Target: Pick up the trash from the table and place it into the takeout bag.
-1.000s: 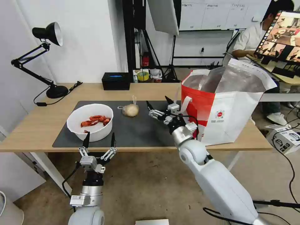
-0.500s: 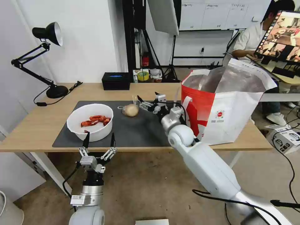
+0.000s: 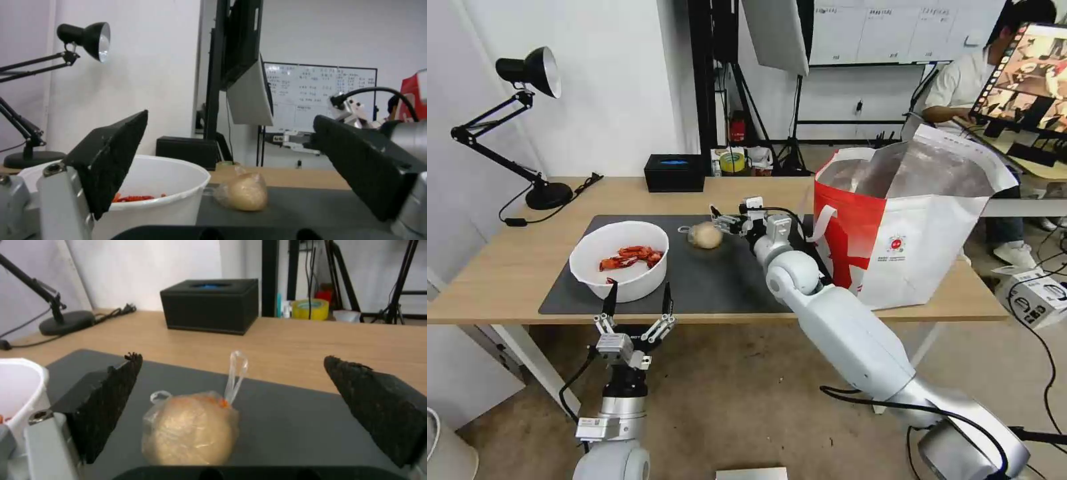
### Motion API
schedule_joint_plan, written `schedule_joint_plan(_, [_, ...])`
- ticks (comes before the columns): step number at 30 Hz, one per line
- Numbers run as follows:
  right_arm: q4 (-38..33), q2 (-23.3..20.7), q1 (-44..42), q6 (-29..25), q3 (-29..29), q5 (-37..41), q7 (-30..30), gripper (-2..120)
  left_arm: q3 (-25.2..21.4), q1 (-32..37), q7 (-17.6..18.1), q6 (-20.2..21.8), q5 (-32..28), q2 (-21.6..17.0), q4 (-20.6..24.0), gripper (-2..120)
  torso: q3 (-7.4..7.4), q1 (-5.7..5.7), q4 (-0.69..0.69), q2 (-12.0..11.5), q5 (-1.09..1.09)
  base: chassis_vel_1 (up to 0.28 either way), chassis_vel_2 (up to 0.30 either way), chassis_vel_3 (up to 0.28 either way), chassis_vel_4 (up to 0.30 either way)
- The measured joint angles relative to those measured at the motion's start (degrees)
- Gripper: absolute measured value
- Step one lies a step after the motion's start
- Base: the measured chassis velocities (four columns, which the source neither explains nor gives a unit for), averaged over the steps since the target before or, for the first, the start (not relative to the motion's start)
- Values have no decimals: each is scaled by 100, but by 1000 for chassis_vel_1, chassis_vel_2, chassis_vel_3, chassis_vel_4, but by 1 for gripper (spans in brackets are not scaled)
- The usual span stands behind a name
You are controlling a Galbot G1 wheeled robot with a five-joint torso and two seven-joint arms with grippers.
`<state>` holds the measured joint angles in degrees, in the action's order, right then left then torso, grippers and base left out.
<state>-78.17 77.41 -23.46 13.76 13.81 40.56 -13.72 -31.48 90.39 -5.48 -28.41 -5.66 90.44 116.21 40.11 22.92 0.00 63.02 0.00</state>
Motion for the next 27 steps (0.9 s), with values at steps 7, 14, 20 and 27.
schedule_joint_plan(7, [447, 263, 349, 318, 327, 400, -296, 100, -8, 5, -1, -19, 9, 15, -16, 100, 0, 0, 0, 0, 0, 0, 0, 0, 0])
schedule_joint_plan(14, [1092, 629, 567, 395, 471, 419, -384, 100, -38, 1, -1, -24, -19, 16, -17, 100, 0, 0, 1, 0, -1, 0, 0, 0, 0])
schedule_joint_plan(20, [1533, 889, 672, 387, 484, 277, -327, 100, -63, -6, -1, -36, -36, 17, -36, 100, 0, 0, 1, 0, -1, 0, 0, 0, 0])
schedule_joint_plan(27, [1860, 1084, 734, 356, 475, 183, -244, 100, -72, -35, 1, -43, -47, 11, -72, 100, 0, 0, 0, 0, 0, 0, 0, 0, 0])
